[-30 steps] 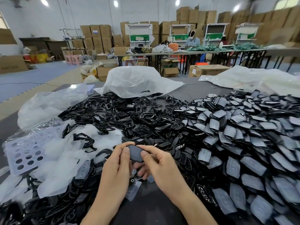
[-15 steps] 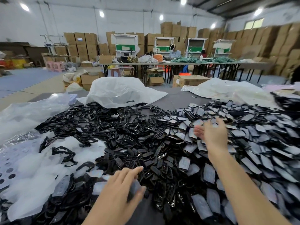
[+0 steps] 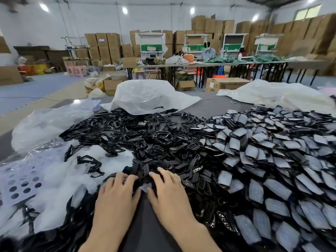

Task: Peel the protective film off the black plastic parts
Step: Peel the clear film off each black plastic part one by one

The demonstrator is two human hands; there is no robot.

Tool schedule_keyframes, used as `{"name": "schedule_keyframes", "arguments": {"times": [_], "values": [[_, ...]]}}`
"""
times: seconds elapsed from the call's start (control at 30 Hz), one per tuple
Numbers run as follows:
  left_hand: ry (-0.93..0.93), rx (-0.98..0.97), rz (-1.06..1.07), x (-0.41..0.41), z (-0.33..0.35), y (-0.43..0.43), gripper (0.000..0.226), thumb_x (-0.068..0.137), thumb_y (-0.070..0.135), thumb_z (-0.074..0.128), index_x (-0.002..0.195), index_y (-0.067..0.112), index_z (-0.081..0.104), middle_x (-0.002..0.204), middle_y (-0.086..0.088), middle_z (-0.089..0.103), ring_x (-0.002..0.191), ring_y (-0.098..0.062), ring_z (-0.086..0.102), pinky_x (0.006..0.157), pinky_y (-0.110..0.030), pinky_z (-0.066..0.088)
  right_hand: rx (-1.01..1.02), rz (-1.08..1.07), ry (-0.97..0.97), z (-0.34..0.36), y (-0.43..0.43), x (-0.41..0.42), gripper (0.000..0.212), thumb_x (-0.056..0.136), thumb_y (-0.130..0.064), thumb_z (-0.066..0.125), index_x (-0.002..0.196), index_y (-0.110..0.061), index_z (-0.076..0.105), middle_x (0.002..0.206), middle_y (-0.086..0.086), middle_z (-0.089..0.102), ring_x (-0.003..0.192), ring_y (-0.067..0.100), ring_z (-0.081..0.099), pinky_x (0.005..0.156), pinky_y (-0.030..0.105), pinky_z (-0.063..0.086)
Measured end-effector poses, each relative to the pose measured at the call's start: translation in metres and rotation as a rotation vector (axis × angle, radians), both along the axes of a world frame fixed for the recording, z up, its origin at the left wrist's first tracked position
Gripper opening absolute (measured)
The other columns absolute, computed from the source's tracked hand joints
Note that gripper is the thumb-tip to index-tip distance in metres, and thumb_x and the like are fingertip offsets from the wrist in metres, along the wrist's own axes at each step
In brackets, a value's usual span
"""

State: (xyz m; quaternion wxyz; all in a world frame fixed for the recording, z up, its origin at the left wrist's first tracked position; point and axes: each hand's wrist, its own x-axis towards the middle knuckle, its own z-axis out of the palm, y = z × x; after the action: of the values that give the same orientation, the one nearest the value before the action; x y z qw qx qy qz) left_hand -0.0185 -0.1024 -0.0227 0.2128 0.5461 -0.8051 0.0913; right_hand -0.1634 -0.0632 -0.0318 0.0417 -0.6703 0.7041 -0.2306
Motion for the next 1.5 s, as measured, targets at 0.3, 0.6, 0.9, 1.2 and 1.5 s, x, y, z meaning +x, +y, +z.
{"name": "schedule_keyframes", "arguments": {"times": [0.3,0.6,0.9,1.2,1.5], "values": [[0.360,0.094,0.044,0.000,0.011,0.004,0.032,0.093,0.058,0.047,0.086,0.030,0.060,0.081,0.011,0.064,0.081,-0.016,0.064,0.062,-0.034,0.046,-0.134,-0.032,-0.026,0.006,0.006,-0.011,0.035,0.104,-0.046,0.035,0.135,-0.039,0.049,0.129,-0.015,0.051,0.119,0.010,0.046,0.103,0.027,0.033],[0.371,0.090,-0.140,0.002,0.013,0.006,0.040,0.099,0.041,0.046,0.063,0.025,0.051,0.064,0.009,0.055,0.067,-0.016,0.055,0.065,-0.038,0.046,-0.182,-0.226,-0.114,0.039,-0.054,-0.027,0.046,0.103,-0.038,0.044,0.148,-0.026,0.044,0.140,-0.003,0.051,0.126,0.021,0.046,0.104,0.037,0.036],[0.479,0.042,-0.224,0.001,0.015,0.004,0.010,0.091,0.036,0.065,0.093,0.033,0.074,0.088,0.022,0.073,0.086,0.002,0.050,0.082,-0.022,0.036,-0.093,-0.182,-0.031,0.022,-0.073,-0.034,0.024,0.101,-0.041,0.050,0.116,-0.026,0.061,0.127,-0.006,0.057,0.125,0.018,0.045,0.106,0.035,0.031],[0.675,0.158,-0.205,-0.002,0.023,0.018,0.026,0.082,0.066,0.046,0.084,0.042,0.056,0.095,0.035,0.060,0.098,0.003,0.048,0.075,-0.019,0.039,-0.178,-0.027,-1.600,0.051,0.000,-0.037,0.010,0.092,-0.026,0.070,0.088,-0.017,0.071,0.090,0.003,0.076,0.082,0.014,0.072,0.068,0.027,0.057],[0.948,0.347,-0.366,-0.015,0.034,0.031,0.020,0.096,0.024,0.059,0.094,0.042,0.066,0.089,0.019,0.069,0.082,0.001,0.063,0.069,-0.008,0.042,-0.071,-0.021,-1.580,0.026,0.010,-0.023,0.024,0.091,0.000,0.068,0.113,-0.009,0.067,0.082,0.007,0.073,0.074,0.019,0.073,0.065,0.022,0.057]]}}
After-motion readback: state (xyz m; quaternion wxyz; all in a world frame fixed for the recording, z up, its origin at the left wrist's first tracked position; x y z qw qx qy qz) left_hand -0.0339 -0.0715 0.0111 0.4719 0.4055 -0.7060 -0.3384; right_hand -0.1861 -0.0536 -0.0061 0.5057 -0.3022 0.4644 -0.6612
